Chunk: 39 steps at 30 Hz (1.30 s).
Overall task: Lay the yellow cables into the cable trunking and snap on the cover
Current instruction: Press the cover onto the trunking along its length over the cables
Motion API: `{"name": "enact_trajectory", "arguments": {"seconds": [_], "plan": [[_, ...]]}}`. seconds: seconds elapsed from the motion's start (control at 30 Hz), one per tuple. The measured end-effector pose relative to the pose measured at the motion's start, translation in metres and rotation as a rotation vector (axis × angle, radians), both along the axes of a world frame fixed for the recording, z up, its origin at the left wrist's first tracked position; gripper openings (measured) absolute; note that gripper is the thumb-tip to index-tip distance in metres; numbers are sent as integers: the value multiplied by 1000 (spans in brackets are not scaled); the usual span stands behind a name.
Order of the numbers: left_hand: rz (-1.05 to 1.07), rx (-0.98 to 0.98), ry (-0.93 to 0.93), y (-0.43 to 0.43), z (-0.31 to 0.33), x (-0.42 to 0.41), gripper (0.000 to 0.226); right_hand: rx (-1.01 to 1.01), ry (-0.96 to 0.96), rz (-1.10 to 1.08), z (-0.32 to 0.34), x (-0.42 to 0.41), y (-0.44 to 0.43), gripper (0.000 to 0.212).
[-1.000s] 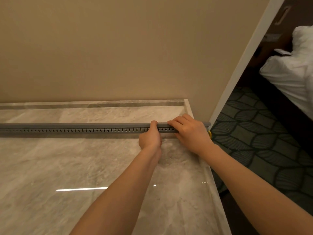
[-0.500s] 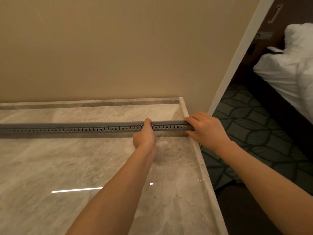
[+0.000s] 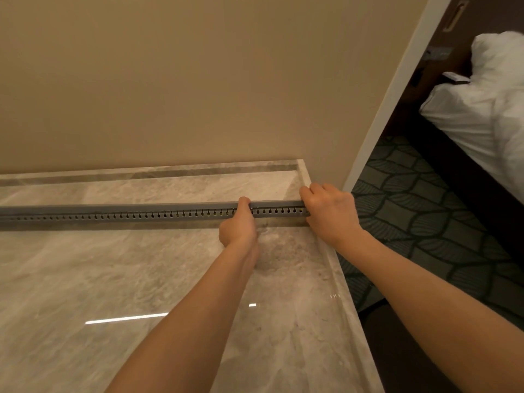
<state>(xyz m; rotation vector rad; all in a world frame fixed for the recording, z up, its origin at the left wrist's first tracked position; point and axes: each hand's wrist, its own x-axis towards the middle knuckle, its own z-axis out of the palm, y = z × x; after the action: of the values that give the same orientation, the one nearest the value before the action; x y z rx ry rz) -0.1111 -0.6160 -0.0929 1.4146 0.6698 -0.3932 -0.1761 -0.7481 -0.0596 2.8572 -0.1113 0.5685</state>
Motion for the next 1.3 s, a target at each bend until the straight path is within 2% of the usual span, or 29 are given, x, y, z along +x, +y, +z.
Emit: {"name": "enact_trajectory", "arguments": {"seconds": [0.13, 0.2, 0.23, 0.3, 0.33, 0.4, 0.43, 0.47, 0.5, 0.57, 0.7, 0.83, 0.97, 1.3], "plan": [[-123, 21, -55, 7, 5, -6, 41, 19, 39, 15, 2, 2, -4, 31], [-233, 100, -153, 15, 6, -10, 50, 41, 34, 26, 1, 4, -7, 29], [-296, 209, -262, 19, 5, -13, 54, 55, 28, 32, 0, 5, -8, 28], [-407, 541, -594, 25, 2, -20, 52, 67, 12, 38, -1, 6, -10, 27], [-438, 705, -791, 27, 1, -22, 45, 66, 7, 38, -2, 6, -10, 27], [-536, 926, -1186, 27, 6, -20, 15, 70, -4, 43, -3, 7, -10, 26], [-633, 1022, -1329, 24, 9, -16, 19, 73, -6, 49, -3, 7, -11, 26], [-775, 1109, -1400, 19, 9, -12, 35, 74, -8, 57, -4, 7, -11, 25], [-929, 1194, -1406, 14, 11, -7, 46, 71, -11, 65, -4, 8, -12, 25], [-1102, 1358, -1394, 5, 14, -5, 51, 63, -17, 73, -3, 8, -13, 26], [-1135, 1591, -1447, 4, 26, -5, 36, 79, -27, 88, -4, 9, -14, 25], [-1243, 1618, -1405, 0, 33, 2, 30, 79, 3, 93, -5, 11, -18, 17], [-1287, 1608, -1365, -7, 38, 1, 25, 52, 118, 100, -5, 17, -23, 3], [-1359, 1600, -1308, -11, 43, 5, 19, 0, 272, 116, 4, 26, -28, 5]]}}
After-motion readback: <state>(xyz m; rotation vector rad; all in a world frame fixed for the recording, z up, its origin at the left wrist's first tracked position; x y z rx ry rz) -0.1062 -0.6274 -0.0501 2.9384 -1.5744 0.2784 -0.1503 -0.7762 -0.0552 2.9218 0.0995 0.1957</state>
